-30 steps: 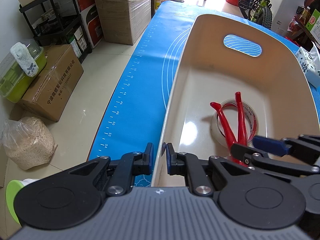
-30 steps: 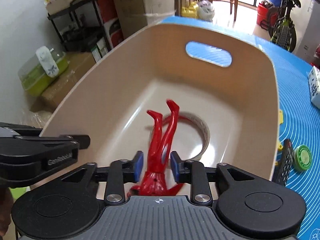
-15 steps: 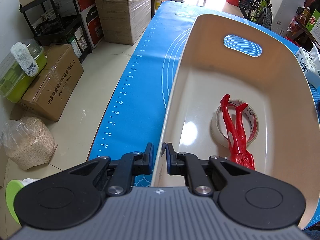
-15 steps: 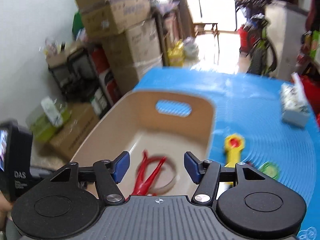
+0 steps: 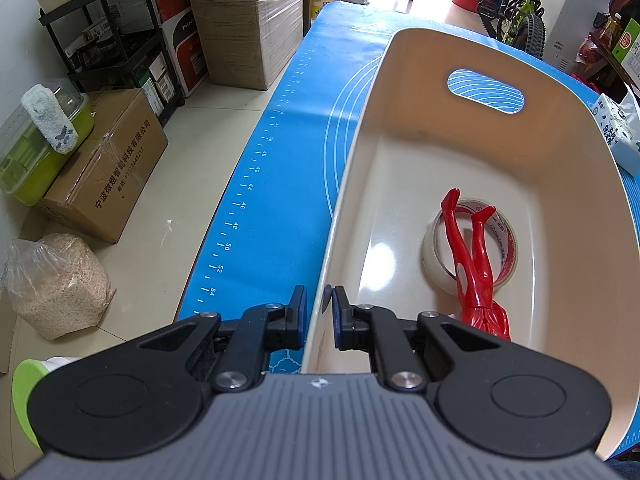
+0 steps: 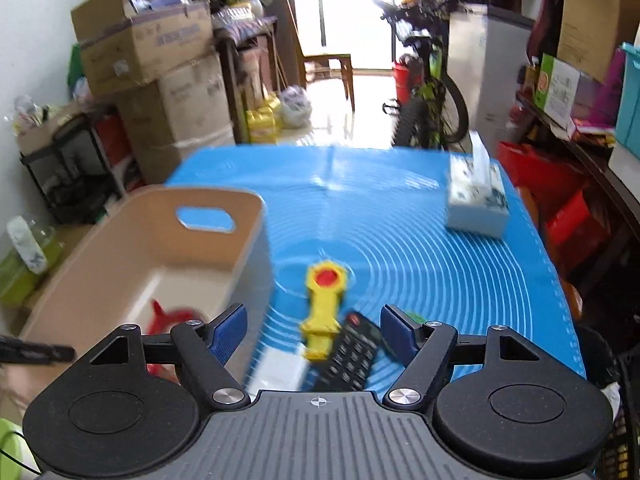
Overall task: Organize rigid objects
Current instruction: 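Move the right gripper back to the mat and grasp the black remote, then carry the black remote with the right gripper and drop it into the basket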
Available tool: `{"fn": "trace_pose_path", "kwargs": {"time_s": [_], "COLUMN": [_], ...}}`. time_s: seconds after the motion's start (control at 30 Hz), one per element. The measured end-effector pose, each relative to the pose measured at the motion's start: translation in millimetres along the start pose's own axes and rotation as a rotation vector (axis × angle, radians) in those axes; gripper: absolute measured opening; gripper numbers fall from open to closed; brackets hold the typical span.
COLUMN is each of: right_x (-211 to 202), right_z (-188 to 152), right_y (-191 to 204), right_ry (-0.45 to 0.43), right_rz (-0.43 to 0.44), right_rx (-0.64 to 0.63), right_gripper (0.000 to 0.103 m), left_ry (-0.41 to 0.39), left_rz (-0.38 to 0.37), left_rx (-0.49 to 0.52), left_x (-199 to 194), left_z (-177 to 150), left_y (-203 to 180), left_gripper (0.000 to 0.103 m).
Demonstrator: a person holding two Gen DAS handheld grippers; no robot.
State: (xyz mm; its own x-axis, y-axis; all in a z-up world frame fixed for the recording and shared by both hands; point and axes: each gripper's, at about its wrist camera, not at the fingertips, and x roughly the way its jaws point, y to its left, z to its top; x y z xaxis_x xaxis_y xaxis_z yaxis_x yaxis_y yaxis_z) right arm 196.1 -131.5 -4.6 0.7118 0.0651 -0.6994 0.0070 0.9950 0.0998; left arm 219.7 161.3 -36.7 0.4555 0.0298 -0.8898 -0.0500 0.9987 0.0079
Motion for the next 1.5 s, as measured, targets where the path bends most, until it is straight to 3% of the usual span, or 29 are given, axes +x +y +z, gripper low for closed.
{"fn": "trace_pose_path", "kwargs": {"time_s": [0.4, 0.97, 1.0, 1.07, 1.17, 1.23, 1.5], "right_x": [63, 90, 90, 92, 97, 97, 91], "right_z": [-43, -45, -46, -48, -52, -53, -58], "right_y": [-10, -4, -7, -15, -26, -24, -25], "right_ry": [0.174, 0.217, 0.223, 0.242, 0.267, 0.257, 0.224], "right_rz": [-0.051, -0.161, -0.168, -0.161, -0.113, -0.104, -0.101], "right_rx": [0.008, -0.007, -0.004, 0.034, 0.109, 0.096, 0.091], "right_gripper": [0.071, 0.068, 0.066, 0.054, 0.047, 0.036, 0.029], "left_ry": [0.000, 0.006, 0.007, 0.006, 0.006, 0.006, 0.006], "left_rz": [0.000, 0.004, 0.004, 0.006, 0.005, 0.005, 0.006], "left_rx": [0.000, 0.004, 0.005, 0.007, 0.006, 0.006, 0.008], "left_x": [0, 0, 0, 0, 0, 0, 1], "left_z": [0, 0, 0, 0, 0, 0, 0], "left_y": [0, -1, -2, -2, -2, -2, -1], "left_gripper": [0.015, 0.015, 0.015, 0.015, 0.015, 0.015, 0.015]}}
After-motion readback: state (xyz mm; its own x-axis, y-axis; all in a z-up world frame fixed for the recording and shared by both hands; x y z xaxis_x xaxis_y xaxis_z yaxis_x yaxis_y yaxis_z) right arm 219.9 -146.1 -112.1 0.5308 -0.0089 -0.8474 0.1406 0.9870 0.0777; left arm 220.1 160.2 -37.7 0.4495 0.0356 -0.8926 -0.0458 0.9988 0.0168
